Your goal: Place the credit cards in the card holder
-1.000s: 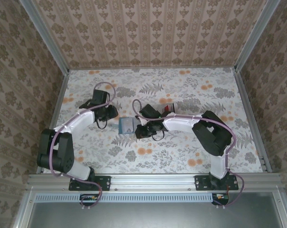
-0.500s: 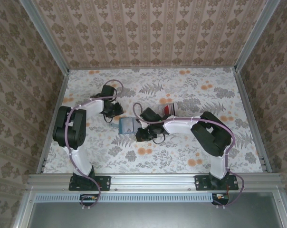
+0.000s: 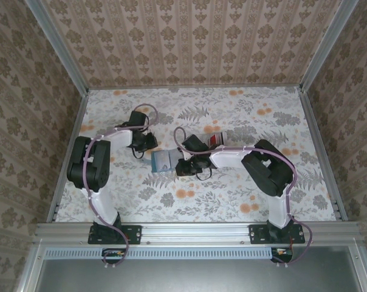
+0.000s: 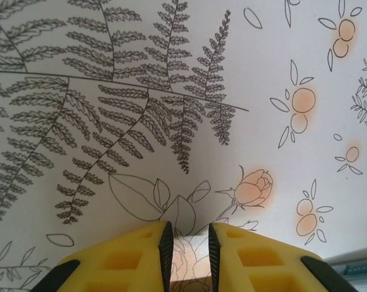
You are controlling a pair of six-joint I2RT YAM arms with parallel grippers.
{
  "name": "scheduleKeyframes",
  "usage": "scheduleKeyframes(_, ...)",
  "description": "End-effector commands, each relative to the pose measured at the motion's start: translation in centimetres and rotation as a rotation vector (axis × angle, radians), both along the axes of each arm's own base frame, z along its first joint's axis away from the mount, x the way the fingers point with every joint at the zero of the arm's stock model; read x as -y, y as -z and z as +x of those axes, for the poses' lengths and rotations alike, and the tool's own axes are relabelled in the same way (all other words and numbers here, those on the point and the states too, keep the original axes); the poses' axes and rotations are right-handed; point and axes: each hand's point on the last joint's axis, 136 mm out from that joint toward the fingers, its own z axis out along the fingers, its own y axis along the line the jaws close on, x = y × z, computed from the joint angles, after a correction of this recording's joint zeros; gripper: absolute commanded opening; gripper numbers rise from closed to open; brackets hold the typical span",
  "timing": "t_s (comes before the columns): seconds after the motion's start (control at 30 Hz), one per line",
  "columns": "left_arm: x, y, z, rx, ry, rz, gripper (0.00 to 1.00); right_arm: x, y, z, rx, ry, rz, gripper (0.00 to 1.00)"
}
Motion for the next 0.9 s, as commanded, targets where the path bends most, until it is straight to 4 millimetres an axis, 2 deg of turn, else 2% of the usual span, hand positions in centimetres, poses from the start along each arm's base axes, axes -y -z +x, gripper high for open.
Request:
scheduleKeyframes(0.0,-0.5,1.7,-3.5,-0.093,0.026,0.02,0.25,0.8,0.5,3.0,0.047,0.061,-0.026,0.15)
scheduleKeyframes(0.23,-1.4,2.1,-6.8,-0.121,0.0,0.016,0.23,0.8,0.1,6.8,0.082,0.1,-0.032,0.16)
scheduleKeyframes(0.33,-1.5,2.4,-8.0,-0.137,-0.013,0.012,0.22,0.1,-0.2,8.8,0.104,0.104,-0.04,0.16)
scheduleKeyframes(0.57,-0.4,2.4,-11.1,-0.169,0.011,0.01,0.19,-2.3,-0.4,13.0,0.13,0.083,-0.056,0.17)
scheduleKeyframes(0.77,1.2,1.9,-12.7,-0.179,0.034,0.005,0.19,-3.9,-1.7,14.2,0.141,0.053,-0.021,0.17)
scheduleKeyframes(0.87,3.5,1.1,-13.2,-0.157,0.067,-0.034,0.19,-4.3,-2.9,14.1,0.152,0.011,-0.011,0.18)
